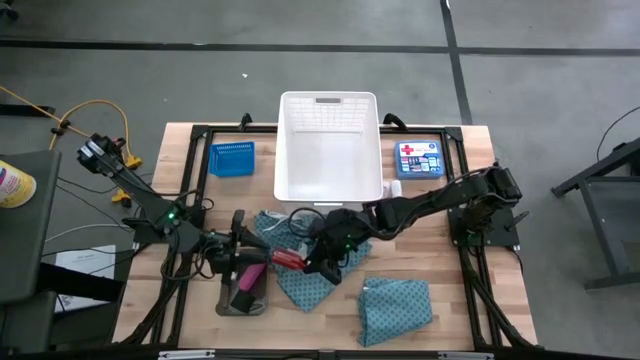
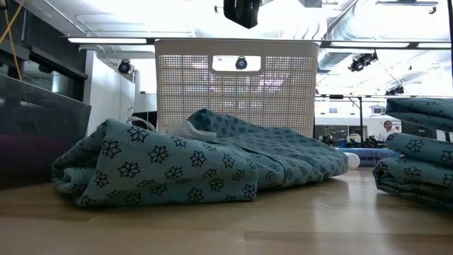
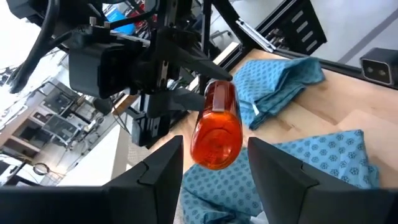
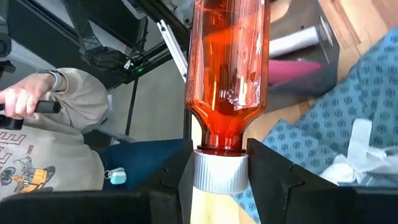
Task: Pick & place medical supplies in basket/bin
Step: Put the orange bottle into the blue bin
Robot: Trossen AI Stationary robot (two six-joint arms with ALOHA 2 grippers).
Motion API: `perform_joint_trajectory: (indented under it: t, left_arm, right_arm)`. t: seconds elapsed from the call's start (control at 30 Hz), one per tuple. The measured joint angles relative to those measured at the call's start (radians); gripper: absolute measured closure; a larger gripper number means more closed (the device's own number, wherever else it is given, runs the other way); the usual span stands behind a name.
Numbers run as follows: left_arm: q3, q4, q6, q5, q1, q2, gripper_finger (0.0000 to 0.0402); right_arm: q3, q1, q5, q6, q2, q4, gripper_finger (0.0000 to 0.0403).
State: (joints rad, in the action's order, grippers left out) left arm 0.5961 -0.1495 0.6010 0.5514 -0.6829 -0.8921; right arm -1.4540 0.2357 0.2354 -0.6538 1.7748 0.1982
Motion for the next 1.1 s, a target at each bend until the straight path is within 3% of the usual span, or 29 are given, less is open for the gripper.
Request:
perform_joint_trajectory:
  t: [0.13,0.67,1.1]
  left_arm:
    - [0.0,-0.017,0.0,-0.005,0.022,0.0,0.0229]
    - [0.0,-0.036,-0.013,-0.241,0.175,0.001,0.0229]
    - [-0.001,-0.039,-0.016,-0.249,0.183,0.0,0.0258]
  right_arm:
    - [0.0,-0.008,0.003,0.009,0.0,-0.025,0.0291]
    - [0.0,-0.048,0.034,0.074,0.0,-0.053,0.0291]
    - [0.0,-0.048,0.036,0.075,0.0,-0.053,0.0291]
